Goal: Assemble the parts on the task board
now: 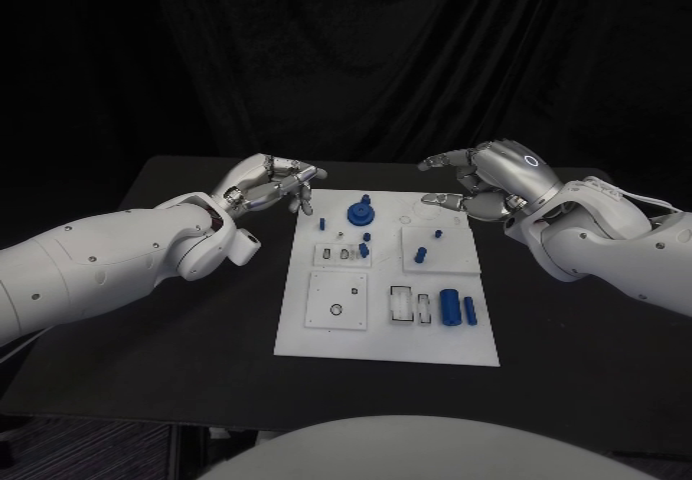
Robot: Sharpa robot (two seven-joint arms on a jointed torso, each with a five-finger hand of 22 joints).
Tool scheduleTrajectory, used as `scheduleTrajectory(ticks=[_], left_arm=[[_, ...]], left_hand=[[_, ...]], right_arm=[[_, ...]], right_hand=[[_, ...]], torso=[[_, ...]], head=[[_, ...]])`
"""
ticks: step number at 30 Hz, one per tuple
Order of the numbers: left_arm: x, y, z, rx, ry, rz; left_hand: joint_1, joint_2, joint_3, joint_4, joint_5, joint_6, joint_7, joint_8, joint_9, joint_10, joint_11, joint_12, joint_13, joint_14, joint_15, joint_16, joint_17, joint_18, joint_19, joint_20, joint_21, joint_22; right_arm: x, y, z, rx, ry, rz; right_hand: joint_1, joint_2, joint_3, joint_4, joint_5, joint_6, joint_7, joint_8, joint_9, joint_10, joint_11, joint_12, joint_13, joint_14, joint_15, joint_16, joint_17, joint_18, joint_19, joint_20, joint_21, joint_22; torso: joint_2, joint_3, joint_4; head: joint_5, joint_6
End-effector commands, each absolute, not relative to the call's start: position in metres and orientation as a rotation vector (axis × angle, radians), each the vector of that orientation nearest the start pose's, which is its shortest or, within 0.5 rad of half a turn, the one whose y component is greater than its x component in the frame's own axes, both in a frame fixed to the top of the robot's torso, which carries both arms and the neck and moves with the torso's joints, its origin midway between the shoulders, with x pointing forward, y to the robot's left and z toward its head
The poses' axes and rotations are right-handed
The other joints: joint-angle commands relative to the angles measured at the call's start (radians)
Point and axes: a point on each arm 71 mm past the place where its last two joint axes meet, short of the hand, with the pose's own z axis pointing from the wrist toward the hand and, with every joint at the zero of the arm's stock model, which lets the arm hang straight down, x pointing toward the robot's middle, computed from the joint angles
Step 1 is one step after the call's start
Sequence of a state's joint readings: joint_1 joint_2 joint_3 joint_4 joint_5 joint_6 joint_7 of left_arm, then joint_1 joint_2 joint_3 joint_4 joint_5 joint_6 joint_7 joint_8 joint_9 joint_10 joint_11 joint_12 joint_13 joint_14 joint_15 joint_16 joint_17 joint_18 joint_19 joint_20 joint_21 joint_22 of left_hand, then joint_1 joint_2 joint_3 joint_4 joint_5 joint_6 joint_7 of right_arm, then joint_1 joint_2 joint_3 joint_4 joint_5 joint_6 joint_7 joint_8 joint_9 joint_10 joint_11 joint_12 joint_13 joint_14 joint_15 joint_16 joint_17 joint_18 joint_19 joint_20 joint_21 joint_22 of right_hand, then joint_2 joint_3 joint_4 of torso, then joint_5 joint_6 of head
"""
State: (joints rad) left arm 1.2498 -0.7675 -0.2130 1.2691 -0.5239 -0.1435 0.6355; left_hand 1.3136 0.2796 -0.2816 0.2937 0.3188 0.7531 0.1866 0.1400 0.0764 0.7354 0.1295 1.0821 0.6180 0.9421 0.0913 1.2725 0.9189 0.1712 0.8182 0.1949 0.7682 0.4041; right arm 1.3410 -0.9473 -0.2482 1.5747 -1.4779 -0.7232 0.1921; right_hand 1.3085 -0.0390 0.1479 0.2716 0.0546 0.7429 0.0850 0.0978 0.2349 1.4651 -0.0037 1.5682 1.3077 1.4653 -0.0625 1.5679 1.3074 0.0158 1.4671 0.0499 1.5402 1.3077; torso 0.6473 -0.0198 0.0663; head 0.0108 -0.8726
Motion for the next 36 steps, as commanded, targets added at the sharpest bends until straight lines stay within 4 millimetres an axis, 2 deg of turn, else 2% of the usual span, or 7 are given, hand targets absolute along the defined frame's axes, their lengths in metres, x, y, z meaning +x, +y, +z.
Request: scheduleTrajectory(ticks=[1,4,9,13,21,28,36], left_arm=[[0.504,0.211,-0.21,-0.168,1.606,-1.261],[0.503,0.197,-0.207,-0.062,1.628,-1.158],[0.501,0.173,-0.207,0.083,1.752,-0.943],[0.503,0.155,-0.209,0.151,1.874,-0.784],[0.503,0.132,-0.209,0.198,1.983,-0.616],[0.503,0.124,-0.211,0.19,2.017,-0.547],[0.503,0.119,-0.216,0.189,2.087,-0.45]], left_hand=[[0.025,0.001,-0.017,-0.002,0.003,0.093,-0.009,0.044,0.021,0.374,-0.015,0.278,0.489,0.353,-0.019,0.227,0.379,0.001,0.021,-0.021,0.189,0.144],[0.032,-0.001,-0.024,-0.001,-0.017,0.152,-0.033,0.079,0.054,0.775,-0.038,0.468,0.896,0.602,-0.043,0.296,0.624,-0.044,0.216,-0.039,0.48,0.521],[-0.048,0.006,-0.045,-0.002,-0.109,0.202,-0.069,0.162,0.153,0.835,-0.075,0.489,0.953,0.629,-0.078,0.298,0.652,-0.107,0.5,-0.069,0.705,0.904],[-0.16,0.005,-0.084,-0.004,-0.176,0.215,-0.085,0.215,0.234,0.835,-0.091,0.489,0.953,0.629,-0.095,0.298,0.652,-0.117,0.548,-0.084,0.727,0.956],[-0.135,-0.025,-0.061,-0.009,-0.151,0.18,-0.114,0.356,0.47,0.835,-0.123,0.489,0.953,0.629,-0.123,0.298,0.652,-0.128,0.601,-0.113,0.741,1.006],[-0.119,-0.058,-0.037,-0.009,-0.126,0.146,-0.157,0.539,0.766,0.835,-0.158,0.489,0.953,0.629,-0.162,0.298,0.652,-0.14,0.653,-0.152,0.755,1.052],[-0.142,-0.061,-0.037,-0.004,-0.132,0.118,-0.154,0.507,0.826,0.835,-0.161,0.489,0.953,0.629,-0.167,0.298,0.652,-0.139,0.652,-0.157,0.749,1.048]], right_arm=[[0.462,-0.236,-0.158,-0.314,1.271,0.731],[0.463,-0.239,-0.159,-0.305,1.284,0.716],[0.463,-0.245,-0.158,-0.306,1.282,0.708],[0.462,-0.25,-0.158,-0.32,1.269,0.711],[0.462,-0.25,-0.158,-0.335,1.27,0.72],[0.462,-0.25,-0.159,-0.338,1.282,0.72],[0.464,-0.253,-0.159,-0.311,1.289,0.697]], right_hand=[[0.007,0.011,0.006,-0.001,0.009,0.01,0.003,0.001,-0.003,0.106,0.001,0.003,0.263,0.106,0.0,0.003,0.263,-0.009,0.089,-0.002,0.006,0.254],[0.011,0.017,0.007,-0.003,0.016,0.013,0.004,0.0,-0.004,0.106,0.002,0.003,0.263,0.106,0.0,0.003,0.263,-0.009,0.089,-0.001,0.005,0.254],[0.014,0.021,0.007,-0.004,0.026,0.017,0.006,-0.001,-0.006,0.106,0.003,0.003,0.263,0.106,0.001,0.003,0.263,-0.009,0.09,0.0,0.006,0.254],[0.017,0.029,0.006,-0.004,0.113,0.049,0.005,0.006,-0.01,0.106,0.003,0.003,0.263,0.106,0.002,0.003,0.263,-0.012,0.096,0.001,0.017,0.258],[0.018,0.035,0.007,-0.001,0.151,0.072,0.006,0.007,-0.014,0.106,0.003,0.003,0.263,0.106,0.002,0.003,0.263,-0.013,0.098,0.001,0.02,0.259],[0.016,0.039,0.009,0.002,0.158,0.078,0.006,0.007,-0.016,0.106,0.003,0.003,0.263,0.106,0.002,0.003,0.263,-0.013,0.098,0.001,0.021,0.26],[0.017,0.045,0.012,0.003,0.167,0.083,0.009,0.006,-0.018,0.106,0.004,0.003,0.263,0.106,0.002,0.003,0.263,-0.012,0.097,0.001,0.019,0.259]], torso=[[-0.014,0.0102,-0.0052],[-0.017,0.0137,-0.0122],[-0.018,0.0168,-0.02],[-0.019,0.021,-0.0227],[-0.02,0.0316,-0.0285],[-0.022,0.0263,-0.0176],[-0.019,0.0283,-0.0257]], head=[[0.009,0.0],[0.021,0.0],[0.033,0.0],[0.044,0.0],[0.054,0.0],[0.044,0.0],[0.055,0.0]])
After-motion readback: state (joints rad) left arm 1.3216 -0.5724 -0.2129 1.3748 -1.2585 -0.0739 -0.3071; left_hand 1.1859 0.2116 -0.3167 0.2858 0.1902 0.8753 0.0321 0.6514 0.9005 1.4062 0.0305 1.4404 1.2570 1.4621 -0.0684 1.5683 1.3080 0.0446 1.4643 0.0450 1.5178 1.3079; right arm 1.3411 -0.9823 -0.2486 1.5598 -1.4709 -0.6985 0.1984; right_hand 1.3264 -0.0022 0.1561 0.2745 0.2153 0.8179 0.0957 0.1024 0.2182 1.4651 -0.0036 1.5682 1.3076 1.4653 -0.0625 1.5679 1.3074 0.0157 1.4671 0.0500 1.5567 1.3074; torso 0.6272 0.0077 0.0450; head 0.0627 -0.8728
